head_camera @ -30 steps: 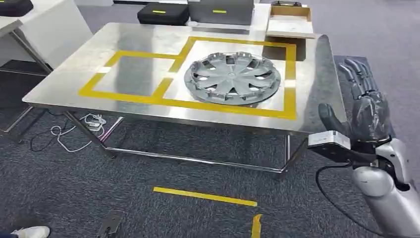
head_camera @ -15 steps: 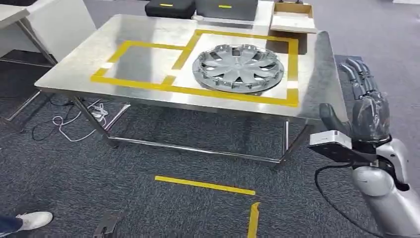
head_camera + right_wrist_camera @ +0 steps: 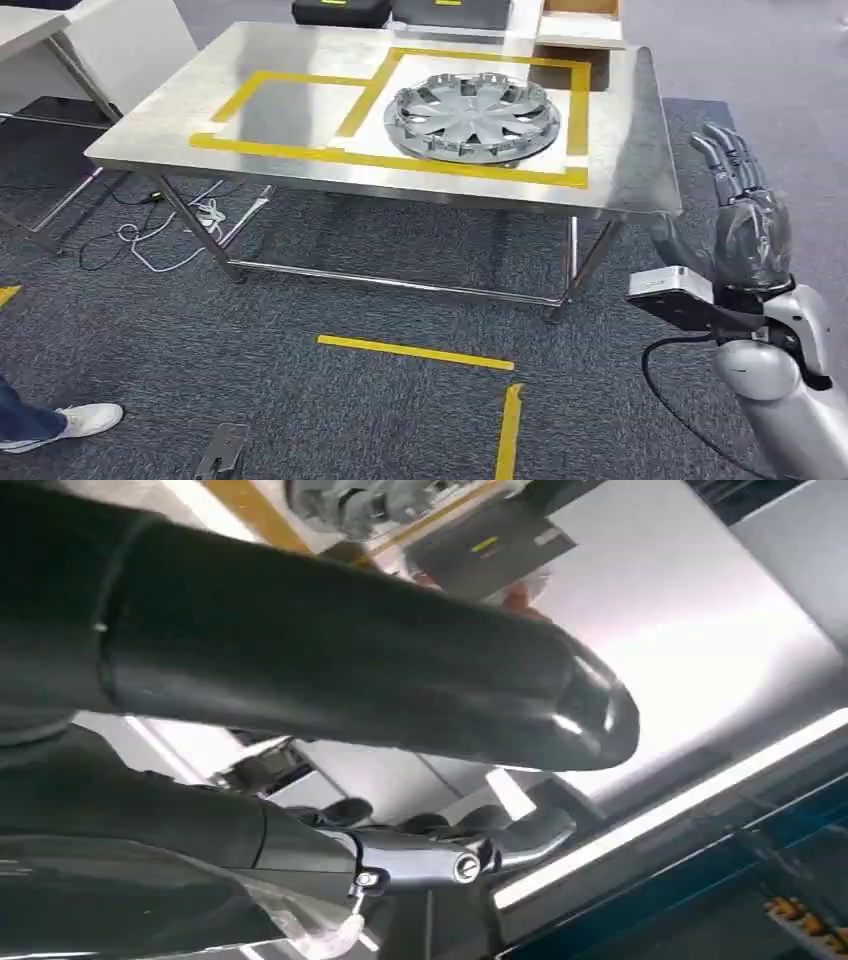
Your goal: Take the parts from the cabinet and place them on the table.
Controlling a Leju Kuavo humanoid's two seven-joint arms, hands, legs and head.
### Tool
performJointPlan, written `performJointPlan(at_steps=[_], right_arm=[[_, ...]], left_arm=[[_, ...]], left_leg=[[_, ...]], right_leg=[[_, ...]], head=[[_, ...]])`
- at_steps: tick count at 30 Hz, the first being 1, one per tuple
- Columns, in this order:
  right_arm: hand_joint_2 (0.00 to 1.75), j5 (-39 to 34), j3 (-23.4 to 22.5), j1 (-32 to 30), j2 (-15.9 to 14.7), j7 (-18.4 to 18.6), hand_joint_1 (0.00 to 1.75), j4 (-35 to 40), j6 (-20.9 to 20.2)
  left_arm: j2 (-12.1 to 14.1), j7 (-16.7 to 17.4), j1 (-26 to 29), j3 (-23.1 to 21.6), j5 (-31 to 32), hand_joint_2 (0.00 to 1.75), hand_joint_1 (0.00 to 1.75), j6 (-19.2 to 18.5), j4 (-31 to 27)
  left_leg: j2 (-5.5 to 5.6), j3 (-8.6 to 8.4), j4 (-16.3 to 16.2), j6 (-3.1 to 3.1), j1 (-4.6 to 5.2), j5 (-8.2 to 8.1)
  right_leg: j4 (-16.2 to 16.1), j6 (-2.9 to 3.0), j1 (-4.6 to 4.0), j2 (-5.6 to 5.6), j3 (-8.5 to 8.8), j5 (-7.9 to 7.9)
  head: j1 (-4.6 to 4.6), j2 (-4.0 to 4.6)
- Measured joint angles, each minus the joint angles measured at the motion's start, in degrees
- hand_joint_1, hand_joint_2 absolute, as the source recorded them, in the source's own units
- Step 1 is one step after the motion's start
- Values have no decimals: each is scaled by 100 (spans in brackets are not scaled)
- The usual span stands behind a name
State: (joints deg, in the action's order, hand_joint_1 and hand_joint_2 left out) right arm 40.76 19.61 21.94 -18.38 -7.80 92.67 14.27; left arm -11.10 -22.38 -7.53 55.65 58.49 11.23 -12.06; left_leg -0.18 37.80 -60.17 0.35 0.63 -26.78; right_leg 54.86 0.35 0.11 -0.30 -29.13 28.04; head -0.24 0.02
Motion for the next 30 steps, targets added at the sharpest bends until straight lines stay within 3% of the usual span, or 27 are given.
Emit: performJointPlan(at_steps=[2,3,4,5,7,8,9,12,13,15,17,18,19,20,21,22,23,24,25,28,29,30], right_arm=[[0,-20,0,-2,0,15,0,-4,-29],[0,-31,0,-5,0,26,0,-11,-48],[0,-39,2,-11,0,48,0,-26,-61],[0,-46,2,-11,0,61,0,-35,-74],[0,-112,-4,-11,0,166,0,-63,-120],[0,-181,-17,-10,0,255,0,-76,-159],[0,-253,-50,-9,0,325,0,-90,-190],[0,-435,-94,-1,-2,435,0,-149,-293],[0,-477,-114,-2,-4,470,0,-179,-330],[0,-617,-157,2,-20,562,0,-221,-418],[0,-623,-181,1,-22,654,0,-280,-437],[0,-608,-179,-1,-22,686,0,-315,-437],[0,-572,-179,-6,-22,710,0,-339,-431],[0,-512,-175,-9,-22,741,0,-358,-413],[0,-468,-173,-6,-22,765,0,-367,-391],[175,-433,-168,0,-22,774,0,-374,-374],[175,-409,-164,5,-22,789,0,-380,-367],[175,-404,-160,19,-22,791,0,-380,-363],[175,-398,-149,21,-22,791,0,-382,-352],[175,-389,-140,22,-22,800,0,-402,-350],[175,-389,-140,24,-20,798,0,-402,-350],[175,-389,-135,36,-20,798,0,-409,-350]], left_arm=[[0,0,-2,0,0,0,0,0,0],[0,0,-2,0,0,0,0,0,0],[0,0,-2,0,0,0,0,0,0],[0,0,-2,0,0,0,0,0,0],[2,0,-3,2,0,0,0,0,0],[2,0,-9,2,-4,0,0,0,0],[2,-2,-18,2,-28,0,0,2,0],[0,-42,1,4,-46,0,0,0,0],[-2,-48,10,7,-57,0,0,0,0],[4,-92,-1,11,-94,0,0,-18,0],[4,-98,0,11,-98,0,0,-13,0],[4,-98,9,13,-98,175,0,-2,0],[4,-98,14,13,-101,175,0,11,0],[4,-83,17,13,-101,175,0,39,0],[7,-55,16,13,-101,175,0,63,0],[4,-37,15,15,-103,175,0,79,0],[4,-35,16,17,-103,175,0,87,0],[-7,-35,15,17,-103,175,0,92,0],[-7,-33,10,17,-103,175,0,112,0],[-24,-15,15,20,-103,175,0,114,0],[-13,-15,10,20,-103,175,0,118,0],[-11,-15,8,20,-103,175,0,120,0]], left_leg=[[0,237,-908,-44,-34,-646],[0,310,-1330,-59,-45,-808],[0,291,-1539,-65,-50,-790],[0,177,-1495,-70,-57,-624],[0,-346,-762,-67,-71,-210],[7,-710,-216,-62,-82,-143],[21,-957,189,-45,-68,-319],[39,-893,263,47,-34,-301],[27,-845,296,114,-54,-255],[6,-782,304,223,-68,-175],[4,-673,300,267,-52,-80],[1,-609,294,274,-40,-35],[0,-559,293,277,-30,3],[0,-515,293,277,-17,39],[0,-484,293,276,-2,64],[2,-463,293,276,9,85],[3,-455,292,272,16,102],[3,-430,291,253,25,119],[-1,-407,284,216,26,146],[-3,-393,292,122,1,209],[4,-373,265,100,16,157],[23,-317,106,50,11,-27]], right_leg=[[16,21,-5,-4,-155,-129],[22,17,-6,-3,-238,-189],[37,6,-5,-4,-332,-247],[60,-7,-2,-3,-422,-296],[132,-48,9,4,-592,-380],[181,-81,10,7,-655,-407],[225,-113,-17,8,-727,-433],[212,-182,0,0,-781,-590],[201,-220,-9,5,-811,-609],[434,-272,15,7,-984,-289],[1380,-313,16,12,-1306,287],[1847,-319,16,12,-1464,464],[2056,-317,16,12,-1504,494],[1967,-301,15,13,-1395,405],[1685,-272,11,12,-1174,254],[1165,-228,5,13,-825,54],[590,-176,-13,13,-443,-98],[214,-111,-50,5,-201,15],[129,-117,-63,5,-133,-6],[94,-66,-89,20,-156,-57],[14,-28,-19,0,-131,-116],[0,-2,-14,-6,-146,-145]], head=[[-4,0],[-11,0],[-9,0],[-9,0],[-9,0],[-15,0],[-15,0],[-9,-2],[-2,0],[16,0],[11,0],[7,0],[7,0],[9,0],[7,0],[5,0],[7,0],[5,0],[-9,-2],[11,0],[16,0],[-9,0]])
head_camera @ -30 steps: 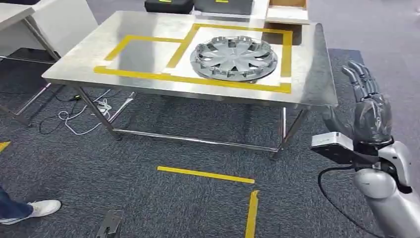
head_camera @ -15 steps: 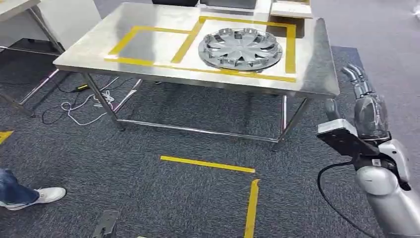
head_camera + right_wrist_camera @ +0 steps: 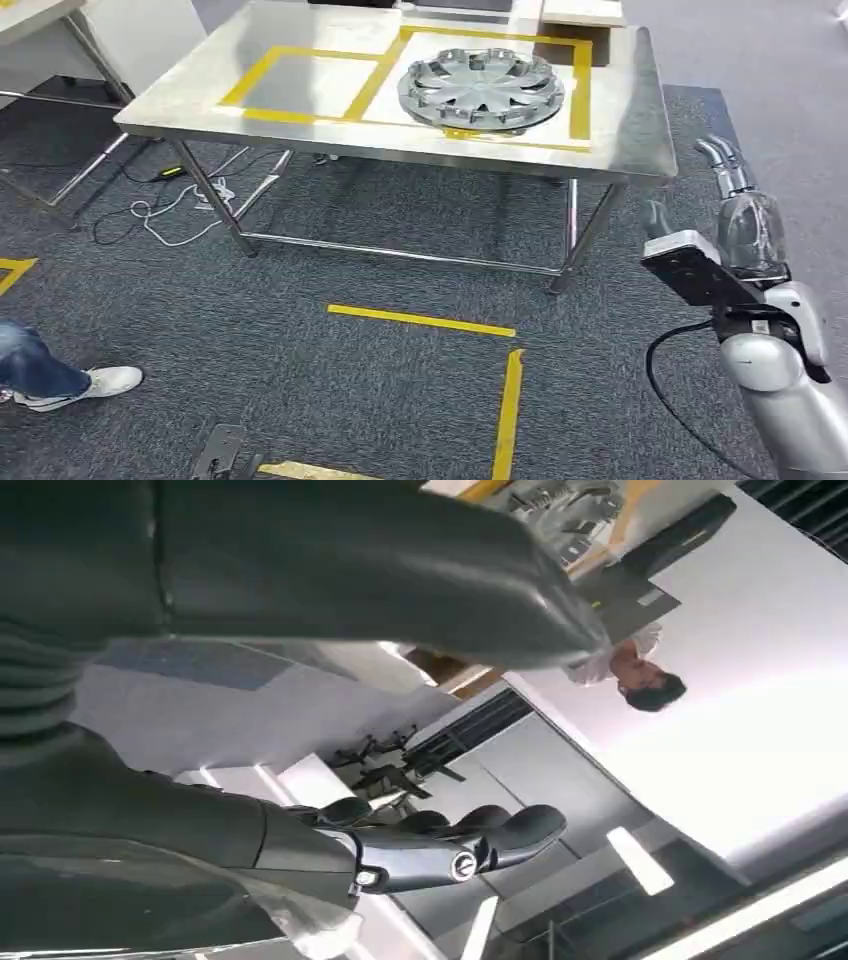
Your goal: Take the parts from the cabinet and place them on the table.
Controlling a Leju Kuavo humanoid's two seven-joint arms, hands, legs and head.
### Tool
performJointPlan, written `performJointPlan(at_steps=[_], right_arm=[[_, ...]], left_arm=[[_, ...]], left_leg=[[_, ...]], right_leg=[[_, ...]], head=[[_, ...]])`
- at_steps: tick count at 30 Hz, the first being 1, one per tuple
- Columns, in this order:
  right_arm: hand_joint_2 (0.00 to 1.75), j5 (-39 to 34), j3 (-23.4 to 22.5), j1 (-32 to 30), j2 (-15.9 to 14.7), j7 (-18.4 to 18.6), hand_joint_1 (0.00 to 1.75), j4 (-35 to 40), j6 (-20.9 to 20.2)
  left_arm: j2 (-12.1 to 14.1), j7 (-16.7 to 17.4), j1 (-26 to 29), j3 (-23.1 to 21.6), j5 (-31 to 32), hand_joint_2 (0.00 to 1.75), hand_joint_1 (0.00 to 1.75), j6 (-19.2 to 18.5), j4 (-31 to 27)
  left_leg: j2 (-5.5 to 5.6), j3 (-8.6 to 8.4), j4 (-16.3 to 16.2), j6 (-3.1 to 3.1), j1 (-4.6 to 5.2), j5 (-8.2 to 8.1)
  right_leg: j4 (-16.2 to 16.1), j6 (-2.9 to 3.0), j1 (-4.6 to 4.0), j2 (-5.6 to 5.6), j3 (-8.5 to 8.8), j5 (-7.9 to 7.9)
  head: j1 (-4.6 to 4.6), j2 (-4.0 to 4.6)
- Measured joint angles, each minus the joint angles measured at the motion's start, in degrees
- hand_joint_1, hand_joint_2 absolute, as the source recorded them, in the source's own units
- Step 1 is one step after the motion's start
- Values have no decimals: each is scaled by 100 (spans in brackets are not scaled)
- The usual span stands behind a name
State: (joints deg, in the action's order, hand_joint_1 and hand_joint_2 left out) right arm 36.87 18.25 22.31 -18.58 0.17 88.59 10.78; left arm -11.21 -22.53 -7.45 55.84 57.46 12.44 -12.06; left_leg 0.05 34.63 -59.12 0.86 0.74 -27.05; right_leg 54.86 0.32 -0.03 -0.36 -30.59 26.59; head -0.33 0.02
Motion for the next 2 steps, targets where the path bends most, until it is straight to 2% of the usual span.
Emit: performJointPlan(at_steps=[2], right_arm=[[175,0,15,3,0,2,0,-15,-2]], left_arm=[[4,24,8,0,0,175,0,20,0]], left_leg=[[2,307,-834,-74,-55,-511]], right_leg=[[5,28,6,-6,-50,-24]], head=[[-4,0]])
